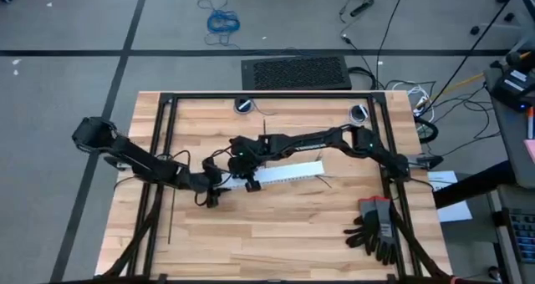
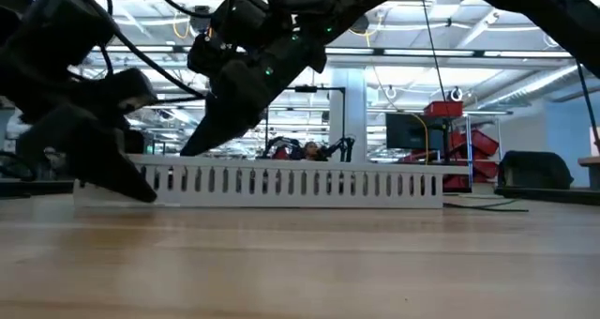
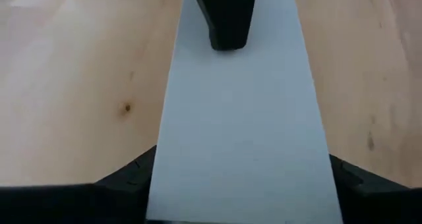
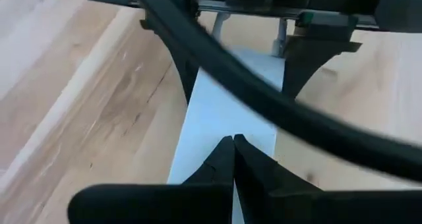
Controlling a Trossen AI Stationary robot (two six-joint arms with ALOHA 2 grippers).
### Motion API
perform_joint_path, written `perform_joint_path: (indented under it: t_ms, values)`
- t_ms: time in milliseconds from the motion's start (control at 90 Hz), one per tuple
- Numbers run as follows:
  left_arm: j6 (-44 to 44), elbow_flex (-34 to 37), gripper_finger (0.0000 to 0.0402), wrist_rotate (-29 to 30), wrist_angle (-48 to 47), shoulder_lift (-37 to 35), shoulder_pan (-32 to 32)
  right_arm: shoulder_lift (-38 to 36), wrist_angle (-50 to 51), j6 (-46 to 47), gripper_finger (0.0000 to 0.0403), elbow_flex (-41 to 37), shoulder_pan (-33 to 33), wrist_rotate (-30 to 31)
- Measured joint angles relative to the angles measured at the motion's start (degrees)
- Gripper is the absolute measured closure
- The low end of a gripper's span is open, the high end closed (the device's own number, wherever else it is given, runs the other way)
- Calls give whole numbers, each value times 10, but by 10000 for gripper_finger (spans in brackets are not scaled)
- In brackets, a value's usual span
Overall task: Ziptie cables
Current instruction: Close the cable duct
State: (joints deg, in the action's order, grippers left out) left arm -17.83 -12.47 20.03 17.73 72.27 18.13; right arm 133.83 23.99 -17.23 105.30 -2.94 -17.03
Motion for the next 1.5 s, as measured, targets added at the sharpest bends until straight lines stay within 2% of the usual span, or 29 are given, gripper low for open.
perform_joint_path:
  t_ms: [211,389,644,822,1000,1300,1500]
  values:
    - [-20,-5,114,-23,26,10,-9,0,12,-4,403,-2,0,-4]
    - [-43,-15,76,-54,7,31,-24,1,12,-4,403,-2,0,-1]
    - [-71,-49,77,-19,-197,-59,-2,1,14,-4,403,-1,0,2]
    - [-104,-46,78,29,-269,-108,43,1,17,-7,403,-1,0,3]
    - [-119,-9,78,67,-247,-118,79,1,21,-14,403,-1,0,3]
    - [-80,53,78,136,-91,-111,113,0,30,-14,403,-1,-1,2]
    - [-74,63,113,141,-73,-103,114,-7,34,-6,403,-1,-1,3]
